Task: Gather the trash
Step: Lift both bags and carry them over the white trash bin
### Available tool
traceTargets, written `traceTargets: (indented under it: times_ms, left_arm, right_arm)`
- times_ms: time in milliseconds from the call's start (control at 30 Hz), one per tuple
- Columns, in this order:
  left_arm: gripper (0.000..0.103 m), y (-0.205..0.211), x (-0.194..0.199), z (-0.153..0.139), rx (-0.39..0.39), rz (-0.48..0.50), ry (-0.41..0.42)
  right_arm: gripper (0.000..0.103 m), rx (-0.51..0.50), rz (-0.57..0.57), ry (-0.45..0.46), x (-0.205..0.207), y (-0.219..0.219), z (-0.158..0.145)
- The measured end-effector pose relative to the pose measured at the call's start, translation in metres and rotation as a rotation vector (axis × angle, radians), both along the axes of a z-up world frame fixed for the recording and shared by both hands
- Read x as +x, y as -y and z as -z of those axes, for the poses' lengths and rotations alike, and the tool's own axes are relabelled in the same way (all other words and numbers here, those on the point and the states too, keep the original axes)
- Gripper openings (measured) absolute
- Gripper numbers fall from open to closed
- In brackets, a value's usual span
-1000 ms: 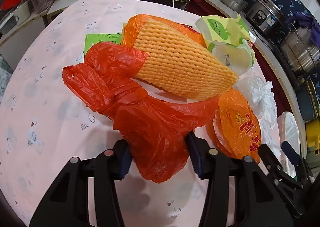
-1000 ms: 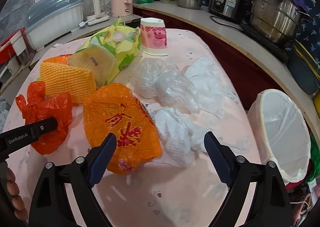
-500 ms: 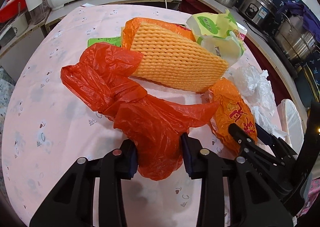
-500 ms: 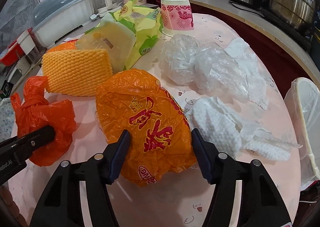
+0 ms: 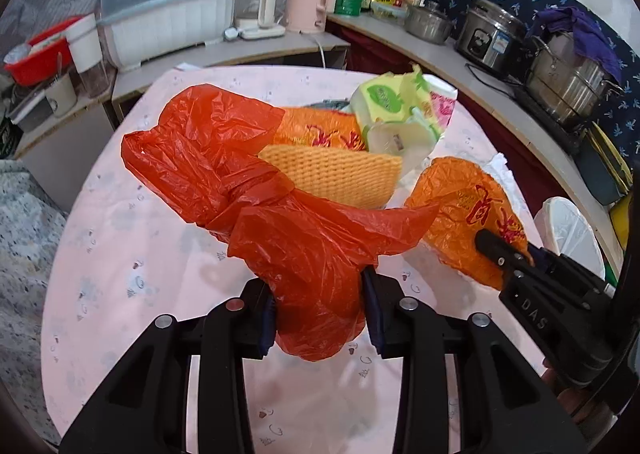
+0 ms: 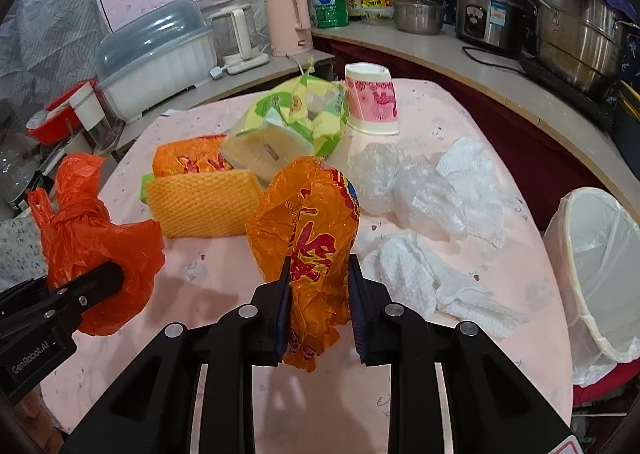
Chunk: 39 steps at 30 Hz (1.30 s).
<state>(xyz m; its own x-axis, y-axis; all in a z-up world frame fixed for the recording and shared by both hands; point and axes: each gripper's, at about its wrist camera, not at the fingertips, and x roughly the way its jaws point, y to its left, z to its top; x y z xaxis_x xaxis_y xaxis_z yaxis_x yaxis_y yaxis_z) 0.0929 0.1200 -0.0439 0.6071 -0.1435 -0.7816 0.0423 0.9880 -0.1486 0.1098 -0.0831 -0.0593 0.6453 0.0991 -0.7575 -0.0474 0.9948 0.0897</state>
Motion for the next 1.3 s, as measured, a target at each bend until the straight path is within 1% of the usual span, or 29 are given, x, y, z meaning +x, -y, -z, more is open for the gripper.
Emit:
traceTargets:
  times_ms: [200,433,633,767,967,1300]
  left_arm:
    - [0.034,0.009,-0.018,-0.026,0.01,0.024,0.07]
    - [0.034,0.031,-0.028,-0.051,0.012,0.077,0.132]
    - [0.034,0.06,-0.031,-0.067,0.003,0.143,0.164]
    - [0.034,0.078,-0.033,-0.073,0.004,0.187,0.173]
    - [0.034,0.114,-0.033,-0.077,0.016,0.26,0.187]
    - [0.034,0.185,-0.032,-0.078,0.024,0.408,0.192]
  right_arm:
    - [0.023,0.017,0.013,0.095,-0.02,0.007,-0.039]
    - [0.023,0.035,0.062,0.196,-0.04,0.032,-0.08]
    - [0.023,0.054,0.122,0.251,-0.049,0.063,-0.102]
    - [0.023,0.056,0.168,0.283,-0.057,0.083,-0.112]
    - [0.023,0.056,0.252,0.307,-0.069,0.12,-0.118]
    - [0.023,0.039,0.4,0.308,-0.088,0.188,-0.114]
